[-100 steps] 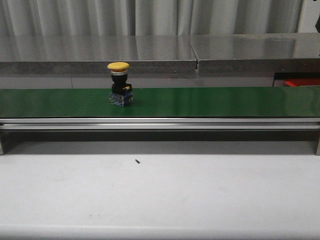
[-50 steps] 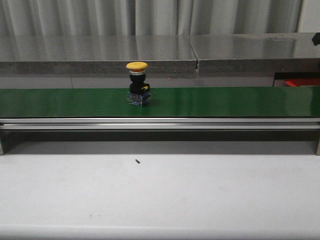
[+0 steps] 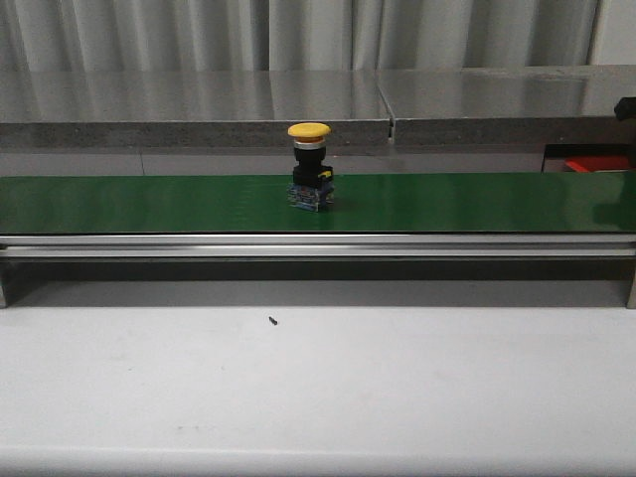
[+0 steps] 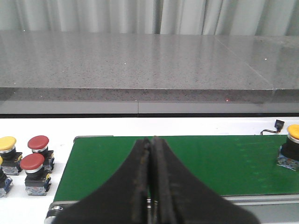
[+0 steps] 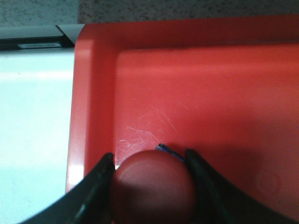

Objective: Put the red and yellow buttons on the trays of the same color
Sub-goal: 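Lower the red button into the red tray and open the right gripper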

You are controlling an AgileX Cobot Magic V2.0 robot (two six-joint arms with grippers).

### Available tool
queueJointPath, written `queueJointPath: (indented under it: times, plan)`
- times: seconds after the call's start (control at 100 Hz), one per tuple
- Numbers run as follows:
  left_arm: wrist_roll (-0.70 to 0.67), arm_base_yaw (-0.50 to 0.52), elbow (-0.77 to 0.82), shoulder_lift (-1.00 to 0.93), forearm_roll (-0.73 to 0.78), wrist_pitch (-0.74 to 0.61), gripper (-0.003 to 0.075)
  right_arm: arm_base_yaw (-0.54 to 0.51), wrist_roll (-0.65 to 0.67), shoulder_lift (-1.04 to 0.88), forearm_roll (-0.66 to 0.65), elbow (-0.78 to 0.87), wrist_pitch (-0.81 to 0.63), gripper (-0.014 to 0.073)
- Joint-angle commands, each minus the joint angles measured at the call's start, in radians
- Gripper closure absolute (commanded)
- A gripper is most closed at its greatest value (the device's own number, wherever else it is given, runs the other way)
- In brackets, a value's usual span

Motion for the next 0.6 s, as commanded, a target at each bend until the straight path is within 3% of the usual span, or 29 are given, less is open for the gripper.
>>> queueJointPath:
  times: [0.0, 0.14, 0.28, 0.59]
  plan:
    - [-0.001, -0.006, -0.028, -0.001, -0.022, -0.05, 0.0739, -0.009, 0.002, -0.082, 0.017, -0.045, -0.041, 0.0127]
    - [-0.001, -0.006, -0.028, -0.001, -0.024, -0.05, 0.0739, -0.009, 0.002, -0.115, 0.017, -0.045, -0.043, -0.0074]
    - [-0.001, -0.006, -0.028, -0.001, -0.024, -0.05, 0.0739, -0.009, 0.002, -0.172, 0.017, -0.045, -0.027, -0.0059]
    - [-0.001, -0.006, -0.028, -0.001, -0.024, -0.05, 0.0739, 0.002, -0.003, -0.336, 0.018, -0.044, 0.223, -0.0059]
